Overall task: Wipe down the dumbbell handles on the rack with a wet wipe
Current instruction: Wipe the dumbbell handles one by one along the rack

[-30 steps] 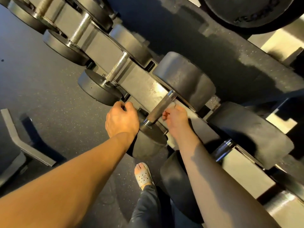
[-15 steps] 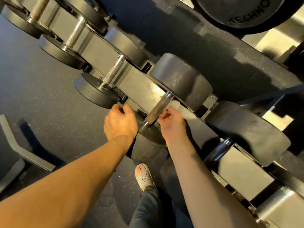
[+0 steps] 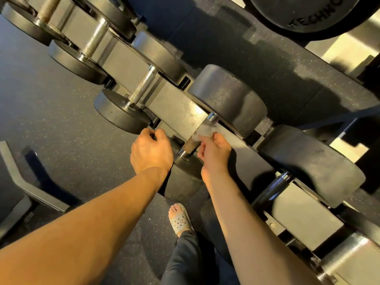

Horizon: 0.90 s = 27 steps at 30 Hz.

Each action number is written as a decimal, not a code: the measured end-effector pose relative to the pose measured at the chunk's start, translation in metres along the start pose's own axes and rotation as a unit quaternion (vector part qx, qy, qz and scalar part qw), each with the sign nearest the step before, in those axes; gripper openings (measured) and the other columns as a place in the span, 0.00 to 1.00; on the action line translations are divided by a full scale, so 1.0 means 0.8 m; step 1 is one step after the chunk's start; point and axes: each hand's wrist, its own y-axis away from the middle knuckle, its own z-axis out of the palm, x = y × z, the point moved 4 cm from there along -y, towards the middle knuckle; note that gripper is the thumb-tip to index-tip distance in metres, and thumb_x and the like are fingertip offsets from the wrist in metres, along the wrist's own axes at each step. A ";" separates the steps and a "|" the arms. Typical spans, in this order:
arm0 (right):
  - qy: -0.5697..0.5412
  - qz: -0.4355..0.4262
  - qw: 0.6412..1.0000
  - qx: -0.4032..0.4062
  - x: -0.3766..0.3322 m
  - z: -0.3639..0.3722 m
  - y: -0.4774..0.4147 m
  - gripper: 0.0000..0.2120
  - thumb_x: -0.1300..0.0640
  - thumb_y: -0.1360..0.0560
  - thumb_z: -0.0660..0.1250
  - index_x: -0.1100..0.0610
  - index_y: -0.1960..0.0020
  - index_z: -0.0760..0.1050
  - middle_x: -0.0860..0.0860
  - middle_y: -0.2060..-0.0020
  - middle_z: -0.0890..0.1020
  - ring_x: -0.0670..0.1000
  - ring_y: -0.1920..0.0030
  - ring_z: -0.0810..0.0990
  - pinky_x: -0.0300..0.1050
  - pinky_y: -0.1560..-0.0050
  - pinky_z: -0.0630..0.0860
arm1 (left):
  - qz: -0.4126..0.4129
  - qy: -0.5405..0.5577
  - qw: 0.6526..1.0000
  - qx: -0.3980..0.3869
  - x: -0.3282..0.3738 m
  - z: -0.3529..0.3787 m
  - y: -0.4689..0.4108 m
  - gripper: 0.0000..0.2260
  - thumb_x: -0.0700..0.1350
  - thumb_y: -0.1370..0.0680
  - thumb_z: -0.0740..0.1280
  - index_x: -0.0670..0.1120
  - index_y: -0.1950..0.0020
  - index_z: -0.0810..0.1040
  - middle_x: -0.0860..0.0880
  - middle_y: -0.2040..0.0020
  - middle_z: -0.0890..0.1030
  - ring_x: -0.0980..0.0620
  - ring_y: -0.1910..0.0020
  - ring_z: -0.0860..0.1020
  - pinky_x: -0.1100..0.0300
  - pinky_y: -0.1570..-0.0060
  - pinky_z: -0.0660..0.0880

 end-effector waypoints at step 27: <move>0.187 -0.026 0.981 0.041 -0.021 0.010 -0.012 0.15 0.54 0.26 0.76 0.54 0.67 0.74 0.45 0.72 0.75 0.44 0.72 0.71 0.35 0.73 0.68 | 0.019 -0.030 0.999 -0.018 -0.007 0.005 -0.008 0.15 0.59 0.25 0.52 0.54 0.50 0.74 0.50 0.57 0.79 0.44 0.54 0.78 0.41 0.48 0.78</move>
